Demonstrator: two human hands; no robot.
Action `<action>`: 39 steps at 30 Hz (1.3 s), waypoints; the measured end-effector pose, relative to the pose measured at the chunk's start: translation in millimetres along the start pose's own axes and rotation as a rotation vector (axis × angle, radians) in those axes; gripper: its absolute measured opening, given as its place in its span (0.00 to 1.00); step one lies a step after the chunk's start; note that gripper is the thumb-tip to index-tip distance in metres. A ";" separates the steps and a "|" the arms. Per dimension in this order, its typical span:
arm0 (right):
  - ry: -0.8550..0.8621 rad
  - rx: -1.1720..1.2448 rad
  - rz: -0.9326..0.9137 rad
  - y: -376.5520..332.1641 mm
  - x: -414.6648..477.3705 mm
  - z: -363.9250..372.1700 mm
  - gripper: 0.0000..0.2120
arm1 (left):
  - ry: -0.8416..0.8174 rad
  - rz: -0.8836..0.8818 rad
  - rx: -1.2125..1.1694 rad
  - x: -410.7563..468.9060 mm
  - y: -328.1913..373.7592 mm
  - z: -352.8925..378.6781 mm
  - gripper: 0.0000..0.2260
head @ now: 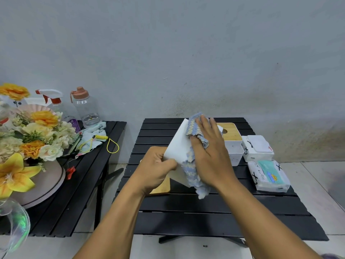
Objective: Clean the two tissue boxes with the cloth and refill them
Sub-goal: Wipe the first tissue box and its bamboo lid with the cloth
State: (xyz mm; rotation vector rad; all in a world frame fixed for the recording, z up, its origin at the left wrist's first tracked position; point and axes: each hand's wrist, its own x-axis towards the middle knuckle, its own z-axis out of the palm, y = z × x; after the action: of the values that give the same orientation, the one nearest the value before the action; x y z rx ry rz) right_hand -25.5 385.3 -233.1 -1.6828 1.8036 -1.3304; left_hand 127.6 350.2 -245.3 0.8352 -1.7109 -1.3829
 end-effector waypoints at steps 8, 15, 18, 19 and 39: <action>-0.084 -0.433 -0.330 -5.4 -25.0 10.4 0.33 | 0.101 0.011 -0.120 4.0 -8.4 -2.4 0.16; -0.132 -0.457 -0.026 -9.1 15.1 -9.6 0.30 | 0.292 0.029 -0.093 3.5 -3.7 5.7 0.26; -0.184 -0.513 -0.168 -20.3 -2.9 5.1 0.34 | 0.320 0.045 -0.120 7.1 -6.8 0.3 0.24; -0.208 -0.543 -0.225 -21.6 -12.0 10.1 0.36 | 0.322 0.058 -0.121 9.0 -9.3 -2.7 0.23; -0.064 -0.582 -0.415 4.1 -48.1 33.1 0.33 | 0.775 -0.035 -0.191 34.0 -0.7 5.6 0.28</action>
State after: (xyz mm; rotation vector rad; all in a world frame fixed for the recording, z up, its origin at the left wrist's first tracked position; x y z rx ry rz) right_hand 9.3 415.4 -269.4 -2.4792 2.0009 -0.9088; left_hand 106.0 323.6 -241.3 1.1057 -0.9567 -1.0204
